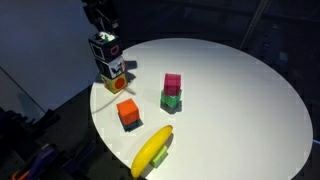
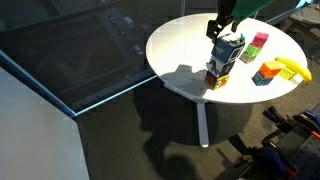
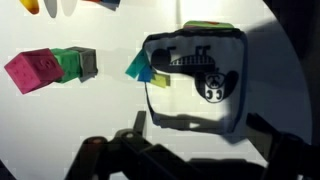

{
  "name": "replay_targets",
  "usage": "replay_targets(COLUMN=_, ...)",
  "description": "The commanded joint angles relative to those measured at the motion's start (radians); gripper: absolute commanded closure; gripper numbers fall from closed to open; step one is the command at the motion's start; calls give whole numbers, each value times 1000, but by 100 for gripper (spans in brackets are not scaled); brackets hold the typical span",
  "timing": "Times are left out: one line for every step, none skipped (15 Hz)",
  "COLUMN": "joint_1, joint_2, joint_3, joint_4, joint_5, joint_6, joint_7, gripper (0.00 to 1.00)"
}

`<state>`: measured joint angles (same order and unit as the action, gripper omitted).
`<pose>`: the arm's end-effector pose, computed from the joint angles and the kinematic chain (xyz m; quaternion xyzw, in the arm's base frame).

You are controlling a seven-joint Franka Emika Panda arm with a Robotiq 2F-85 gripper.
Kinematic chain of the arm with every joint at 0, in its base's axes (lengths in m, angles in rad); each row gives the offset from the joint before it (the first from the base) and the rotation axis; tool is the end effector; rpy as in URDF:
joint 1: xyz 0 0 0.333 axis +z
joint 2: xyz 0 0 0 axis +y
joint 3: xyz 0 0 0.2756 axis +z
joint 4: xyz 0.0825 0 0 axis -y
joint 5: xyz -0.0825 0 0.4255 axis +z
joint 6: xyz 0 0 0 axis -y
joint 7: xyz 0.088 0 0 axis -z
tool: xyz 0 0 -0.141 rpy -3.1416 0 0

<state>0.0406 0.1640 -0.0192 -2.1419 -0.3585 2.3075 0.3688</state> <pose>0.5877 -0.0035 0.2286 0.9897 -0.0520 0.0265 0.1310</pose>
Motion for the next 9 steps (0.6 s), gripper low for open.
replay_targets(joint_1=4, joint_2=-16, joint_3=-7, joint_4=10, joint_5=12, joint_6=-18, joint_7=-4, gripper=0)
replay_targets(joint_1=3, joint_2=-20, joint_3=-6, joint_4=9, joint_5=21, joint_6=-19, joint_7=-11, gripper=0)
replay_targets(joint_1=1, joint_2=-25, joint_3=-3, joint_4=8, joint_5=34, joint_6=-17, joint_7=-22, gripper=0)
replay_targets(joint_1=0, joint_2=-29, joint_3=-1, joint_4=7, joint_5=47, joint_6=-15, joint_7=-30, gripper=0)
replay_targets(joint_1=-1, joint_2=-32, joint_3=1, joint_4=6, joint_5=63, joint_6=-15, joint_7=-40, gripper=0)
replay_targets(joint_1=-2, joint_2=-36, joint_3=3, joint_4=5, joint_5=75, joint_6=-13, joint_7=-46, gripper=0)
replay_targets(joint_1=-3, joint_2=-40, joint_3=4, joint_4=3, joint_5=91, joint_6=-10, joint_7=-57, gripper=0)
replay_targets(joint_1=-3, joint_2=-44, joint_3=6, joint_4=1, joint_5=105, joint_6=-7, joint_7=-66, gripper=0)
replay_targets(joint_1=-3, joint_2=-48, joint_3=7, joint_4=0, joint_5=116, joint_6=-7, joint_7=-71, gripper=0)
